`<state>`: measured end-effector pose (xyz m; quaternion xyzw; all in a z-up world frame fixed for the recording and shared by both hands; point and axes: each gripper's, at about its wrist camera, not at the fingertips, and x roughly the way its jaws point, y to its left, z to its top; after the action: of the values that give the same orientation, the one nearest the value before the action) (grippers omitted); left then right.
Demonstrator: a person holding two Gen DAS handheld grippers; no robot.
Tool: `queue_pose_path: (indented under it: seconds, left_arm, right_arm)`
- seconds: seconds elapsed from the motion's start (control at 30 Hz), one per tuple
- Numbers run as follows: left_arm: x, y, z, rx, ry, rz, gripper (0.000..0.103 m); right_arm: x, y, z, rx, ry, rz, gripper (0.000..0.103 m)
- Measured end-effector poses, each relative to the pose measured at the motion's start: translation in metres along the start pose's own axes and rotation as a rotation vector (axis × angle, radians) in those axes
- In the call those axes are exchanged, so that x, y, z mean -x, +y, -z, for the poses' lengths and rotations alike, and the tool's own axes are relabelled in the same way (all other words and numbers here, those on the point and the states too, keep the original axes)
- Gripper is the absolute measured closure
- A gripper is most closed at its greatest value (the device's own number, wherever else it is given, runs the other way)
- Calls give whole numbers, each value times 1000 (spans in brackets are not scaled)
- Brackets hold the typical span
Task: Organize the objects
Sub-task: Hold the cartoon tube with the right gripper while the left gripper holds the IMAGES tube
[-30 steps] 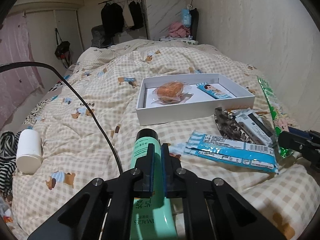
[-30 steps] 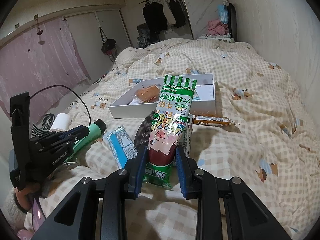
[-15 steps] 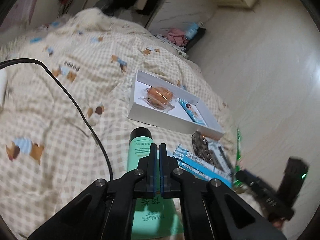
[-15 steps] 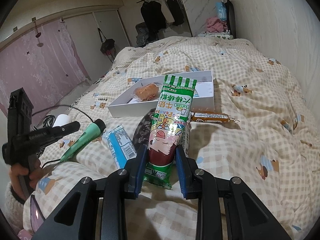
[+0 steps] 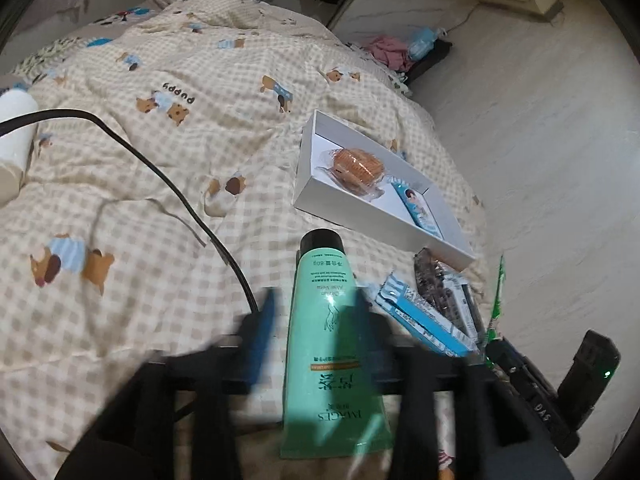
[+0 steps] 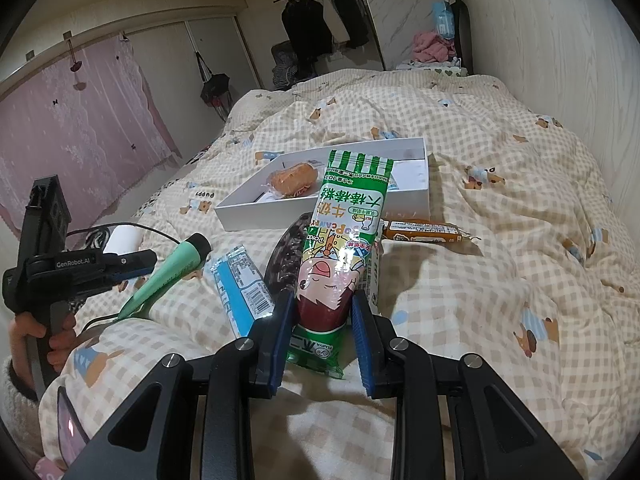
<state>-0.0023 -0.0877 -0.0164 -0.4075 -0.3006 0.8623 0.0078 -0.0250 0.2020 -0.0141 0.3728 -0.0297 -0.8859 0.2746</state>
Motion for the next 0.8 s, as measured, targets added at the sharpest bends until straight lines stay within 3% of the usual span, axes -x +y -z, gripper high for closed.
queue_pose_path:
  seconds: [0.1, 0.3, 0.33, 0.4, 0.6, 0.8]
  left_arm:
    - [0, 2, 1, 23, 25, 58, 47]
    - [-16, -10, 8, -37, 96, 15, 47]
    - [-16, -12, 9, -53, 95, 1, 52]
    - [-15, -18, 12, -100, 81, -8, 52]
    - [-1, -36, 12, -197, 1, 49, 52]
    - [-5, -40, 11, -210, 13, 78, 52]
  right_arm:
    - [0, 0, 0, 1, 3, 1, 73]
    - [-1, 0, 1, 0, 4, 1, 73]
    - [-1, 1, 1, 0, 3, 1, 73]
    - [-1, 1, 1, 2, 3, 2, 73]
    - [0, 0, 1, 0, -1, 1, 73]
    - [0, -1, 0, -2, -1, -3, 73]
